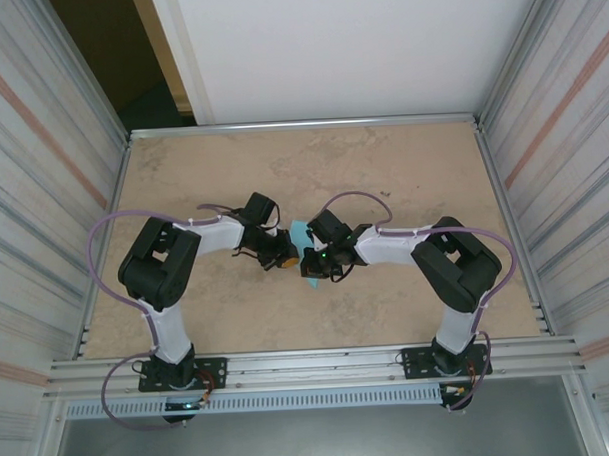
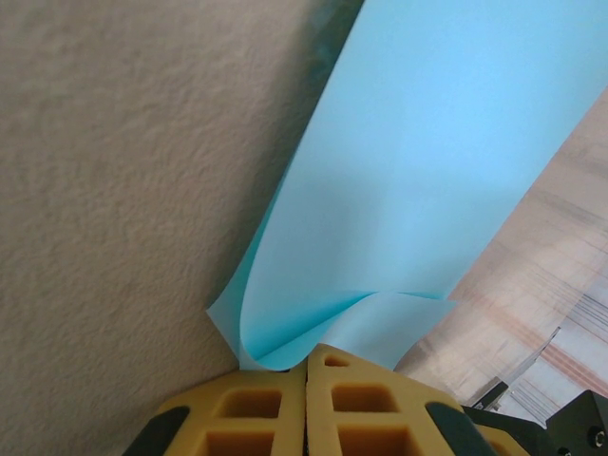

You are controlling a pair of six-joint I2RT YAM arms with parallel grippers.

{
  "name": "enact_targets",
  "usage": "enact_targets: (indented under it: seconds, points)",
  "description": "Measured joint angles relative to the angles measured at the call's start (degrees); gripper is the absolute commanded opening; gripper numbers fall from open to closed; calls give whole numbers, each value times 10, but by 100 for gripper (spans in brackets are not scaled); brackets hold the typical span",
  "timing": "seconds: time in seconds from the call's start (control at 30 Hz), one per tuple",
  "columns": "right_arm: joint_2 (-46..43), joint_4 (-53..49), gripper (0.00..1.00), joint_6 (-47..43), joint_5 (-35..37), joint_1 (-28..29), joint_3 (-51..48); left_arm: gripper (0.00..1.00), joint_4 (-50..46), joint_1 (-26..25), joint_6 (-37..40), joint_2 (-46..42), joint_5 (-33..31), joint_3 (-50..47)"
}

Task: Fold a paper plane with a square sheet of paper (pick it up from the middle)
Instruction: Third fold the triangle at the center of the table.

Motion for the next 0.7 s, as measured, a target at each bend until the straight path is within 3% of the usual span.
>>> enact_targets:
  seconds: [0.7]
  points:
    - [6,-6,7,-2,-6,0,0,8,-5,2,9,3,4,3]
